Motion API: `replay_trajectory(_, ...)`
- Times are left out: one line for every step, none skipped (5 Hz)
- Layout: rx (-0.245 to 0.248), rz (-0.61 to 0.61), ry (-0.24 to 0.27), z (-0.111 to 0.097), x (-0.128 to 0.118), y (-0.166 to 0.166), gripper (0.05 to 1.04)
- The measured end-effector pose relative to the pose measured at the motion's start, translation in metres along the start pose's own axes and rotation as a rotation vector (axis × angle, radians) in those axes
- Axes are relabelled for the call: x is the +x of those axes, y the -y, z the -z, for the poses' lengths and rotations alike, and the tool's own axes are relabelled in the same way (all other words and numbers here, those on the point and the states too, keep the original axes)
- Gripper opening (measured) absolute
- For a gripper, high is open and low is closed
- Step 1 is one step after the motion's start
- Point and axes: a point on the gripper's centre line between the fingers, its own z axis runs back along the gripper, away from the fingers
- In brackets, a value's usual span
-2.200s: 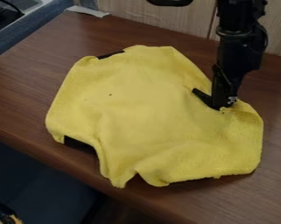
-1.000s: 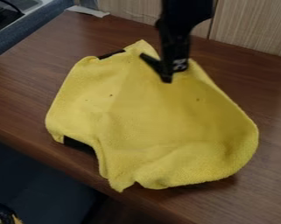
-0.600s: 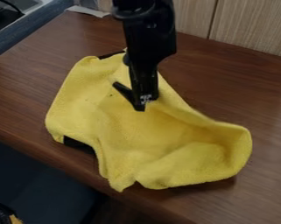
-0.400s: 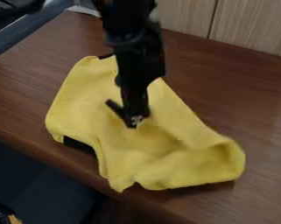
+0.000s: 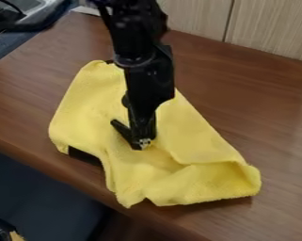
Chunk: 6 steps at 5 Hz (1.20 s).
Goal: Fold the cloth from top right to bottom left
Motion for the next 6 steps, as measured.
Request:
replay_trajectory(-0.015,-0.015,-0.019,-0.001,-0.002,0.002,0.255)
replay_trajectory(-0.015,-0.016,-0.038,-0.006,-0.001,0.002,0.530)
replay_trajectory(-0.012,-0.012,-0.054,-0.012,0.003,0.002,0.854)
replay_trajectory(-0.008,0.000,-0.073,-0.019,0.008,0.001,1.014)
replay_trajectory(-0.003,0.011,-0.071,-0.030,0.015,0.000,1.009)
replay_trajectory(-0.004,0.016,-0.053,-0.032,0.019,0.000,1.003)
